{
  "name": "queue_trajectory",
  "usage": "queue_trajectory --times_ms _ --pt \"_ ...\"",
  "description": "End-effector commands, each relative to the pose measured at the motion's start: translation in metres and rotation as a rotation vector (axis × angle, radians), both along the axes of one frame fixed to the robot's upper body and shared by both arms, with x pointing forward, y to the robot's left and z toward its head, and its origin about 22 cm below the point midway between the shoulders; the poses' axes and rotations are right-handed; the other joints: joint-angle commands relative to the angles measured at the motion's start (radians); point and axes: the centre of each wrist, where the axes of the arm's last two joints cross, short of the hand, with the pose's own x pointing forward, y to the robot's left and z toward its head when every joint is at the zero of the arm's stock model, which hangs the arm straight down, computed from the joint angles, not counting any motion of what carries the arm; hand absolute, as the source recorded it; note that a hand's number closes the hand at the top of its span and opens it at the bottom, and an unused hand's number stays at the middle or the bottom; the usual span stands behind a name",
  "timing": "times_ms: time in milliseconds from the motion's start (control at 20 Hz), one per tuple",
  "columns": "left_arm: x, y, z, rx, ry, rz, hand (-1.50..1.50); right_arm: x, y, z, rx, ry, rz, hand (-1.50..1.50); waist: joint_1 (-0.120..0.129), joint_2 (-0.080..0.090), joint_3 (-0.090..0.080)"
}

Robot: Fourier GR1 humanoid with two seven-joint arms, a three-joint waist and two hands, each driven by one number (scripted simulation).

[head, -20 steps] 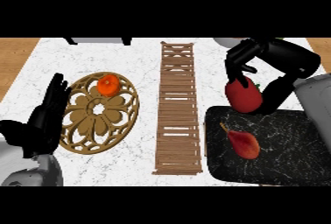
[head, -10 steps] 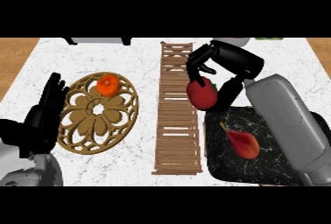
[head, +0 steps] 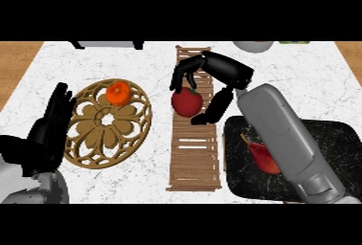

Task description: Pick the tomato from the tray and place it in the tiered shelf

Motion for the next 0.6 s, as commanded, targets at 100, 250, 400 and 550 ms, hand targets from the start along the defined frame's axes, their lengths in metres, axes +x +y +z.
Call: queue_trajectory --times_ms 100,250,400,550 --pt "0.003 -0.007 0.012 0.004 -0.012 0.001 0.0 -0.006 0.034 -0.012 -0.03 0.038 0.049 -1.5 -0.003 -0.001 0.0" --pt "0.009 0.007 0.004 -0.001 -0.007 -0.013 0.0 0.019 0.012 -0.01 -0.019 0.088 0.066 -1.5 0.003 0.002 0.0" --pt "0.005 -0.004 -0.001 -0.009 0.003 -0.009 0.0 0.011 0.028 0.0 0.051 0.104 0.109 -1.5 -0.003 0.0 0.0" --pt "0.009 0.015 -0.004 -0.003 -0.019 -0.007 0.0 0.027 0.016 0.016 0.132 0.164 0.116 -1.5 0.0 0.002 0.0"
